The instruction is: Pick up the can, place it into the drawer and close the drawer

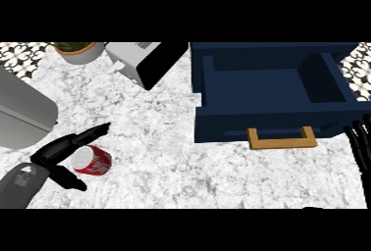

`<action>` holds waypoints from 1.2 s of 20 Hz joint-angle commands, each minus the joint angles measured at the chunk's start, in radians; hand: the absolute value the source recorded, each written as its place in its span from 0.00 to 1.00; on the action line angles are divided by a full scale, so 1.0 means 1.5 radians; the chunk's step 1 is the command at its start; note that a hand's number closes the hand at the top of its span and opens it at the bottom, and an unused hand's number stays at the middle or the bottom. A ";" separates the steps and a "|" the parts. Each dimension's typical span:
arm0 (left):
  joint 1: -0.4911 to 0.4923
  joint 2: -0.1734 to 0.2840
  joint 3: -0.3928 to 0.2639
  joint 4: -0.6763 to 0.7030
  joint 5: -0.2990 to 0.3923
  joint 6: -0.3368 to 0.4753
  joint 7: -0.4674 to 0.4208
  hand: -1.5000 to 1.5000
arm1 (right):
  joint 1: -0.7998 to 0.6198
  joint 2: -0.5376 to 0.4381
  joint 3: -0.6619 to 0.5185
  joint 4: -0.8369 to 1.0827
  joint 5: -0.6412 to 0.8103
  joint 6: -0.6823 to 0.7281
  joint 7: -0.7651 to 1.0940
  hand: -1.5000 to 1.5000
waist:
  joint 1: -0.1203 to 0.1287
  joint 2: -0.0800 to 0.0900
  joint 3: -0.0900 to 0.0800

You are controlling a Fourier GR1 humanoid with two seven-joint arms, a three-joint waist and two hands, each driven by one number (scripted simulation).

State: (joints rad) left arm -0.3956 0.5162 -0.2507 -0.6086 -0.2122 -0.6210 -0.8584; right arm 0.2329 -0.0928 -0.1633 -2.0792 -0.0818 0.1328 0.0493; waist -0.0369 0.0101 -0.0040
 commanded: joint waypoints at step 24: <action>-0.066 -0.074 -0.101 0.102 -0.007 -0.080 -0.150 0.00 | 0.002 -0.003 -0.023 -0.020 -0.014 0.006 0.024 0.00 | 0.013 -0.003 0.001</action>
State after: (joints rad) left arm -0.4987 0.4052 -0.3807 -0.4598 -0.2209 -0.5610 -0.9264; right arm 0.2514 -0.1017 -0.2027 -2.1153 -0.1180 0.1517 0.0823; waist -0.0224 0.0055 -0.0019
